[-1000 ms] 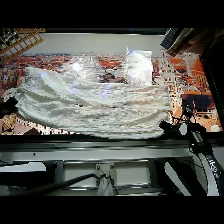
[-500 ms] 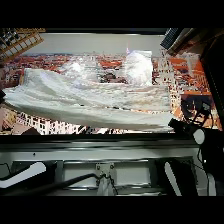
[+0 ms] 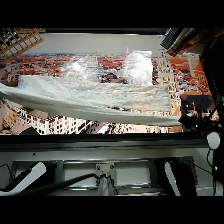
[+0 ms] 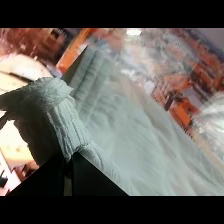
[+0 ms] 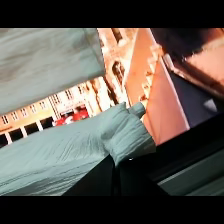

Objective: Fold the clothes and pants, and hang the long-sleeved shirts on hangers.

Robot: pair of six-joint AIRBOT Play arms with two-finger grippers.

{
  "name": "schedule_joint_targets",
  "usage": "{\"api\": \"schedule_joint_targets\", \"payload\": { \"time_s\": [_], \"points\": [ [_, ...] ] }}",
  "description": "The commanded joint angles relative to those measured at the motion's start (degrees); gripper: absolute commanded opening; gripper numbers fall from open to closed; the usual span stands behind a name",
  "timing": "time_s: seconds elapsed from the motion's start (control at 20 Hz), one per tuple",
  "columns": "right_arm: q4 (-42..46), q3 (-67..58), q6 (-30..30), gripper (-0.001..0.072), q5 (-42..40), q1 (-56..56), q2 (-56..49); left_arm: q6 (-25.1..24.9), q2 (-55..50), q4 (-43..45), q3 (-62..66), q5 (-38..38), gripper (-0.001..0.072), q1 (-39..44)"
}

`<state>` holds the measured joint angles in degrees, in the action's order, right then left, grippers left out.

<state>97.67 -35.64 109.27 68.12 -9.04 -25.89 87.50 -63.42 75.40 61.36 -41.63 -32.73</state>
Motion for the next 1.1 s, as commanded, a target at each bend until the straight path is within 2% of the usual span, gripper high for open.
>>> {"api": "schedule_joint_targets", "payload": {
  "time_s": [0.0,0.2,0.35,0.45,0.55,0.7,0.75,0.85,0.9,0.95,1.0,1.05],
  "points": [
    [-1.5,-4.2,-3.6,0.0018,-7.3,0.0,-11.8,-0.1,-1.6,0.8,0.7,13.3,0.0011,6.1],
    [-0.8,-13.4,-5.4,0.0018,-15.6,0.0,-31.3,1.7,-12.3,2.6,9.2,14.9,0.0011,9.9],
    [-1.4,-23.4,-7.0,0.0018,-16.8,0.0,-46.3,2.1,-21.9,2.6,17.1,15.1,0.0010,11.0],
    [-2.1,-30.7,-7.0,0.0018,-16.9,-0.6,-55.4,4.7,-27.3,2.6,20.9,15.3,0.0010,10.9],
    [-4.2,-37.3,-7.0,0.0017,-16.9,-1.5,-62.9,7.5,-31.7,2.6,23.4,15.5,0.0011,10.7],
    [-7.6,-45.0,-7.5,0.0023,-17.0,-1.7,-71.5,7.7,-36.1,2.6,24.5,18.1,0.0011,12.4],
    [-8.5,-47.1,-7.6,0.0043,-17.1,-1.6,-73.6,7.7,-37.2,2.6,24.5,20.2,0.0011,13.2],
    [-9.5,-50.5,-7.3,0.0315,-17.6,-1.6,-77.0,9.0,-39.3,2.5,24.5,22.8,0.0014,14.3],
    [-9.4,-51.6,-6.1,0.0495,-17.2,-1.7,-77.7,10.5,-40.0,2.3,24.5,22.0,0.0056,14.4],
    [-9.4,-52.2,-5.0,0.0547,-16.7,-1.7,-77.8,10.9,-40.3,1.9,24.5,19.9,0.0408,14.4],
    [-9.4,-52.4,-4.8,0.0546,-15.8,-1.7,-77.4,10.9,-40.2,1.9,24.5,18.4,0.0694,14.4],
    [-9.4,-52.5,-4.8,0.0538,-14.3,-1.7,-76.7,10.7,-39.7,1.9,24.7,15.6,0.0707,14.4]
  ]
}}
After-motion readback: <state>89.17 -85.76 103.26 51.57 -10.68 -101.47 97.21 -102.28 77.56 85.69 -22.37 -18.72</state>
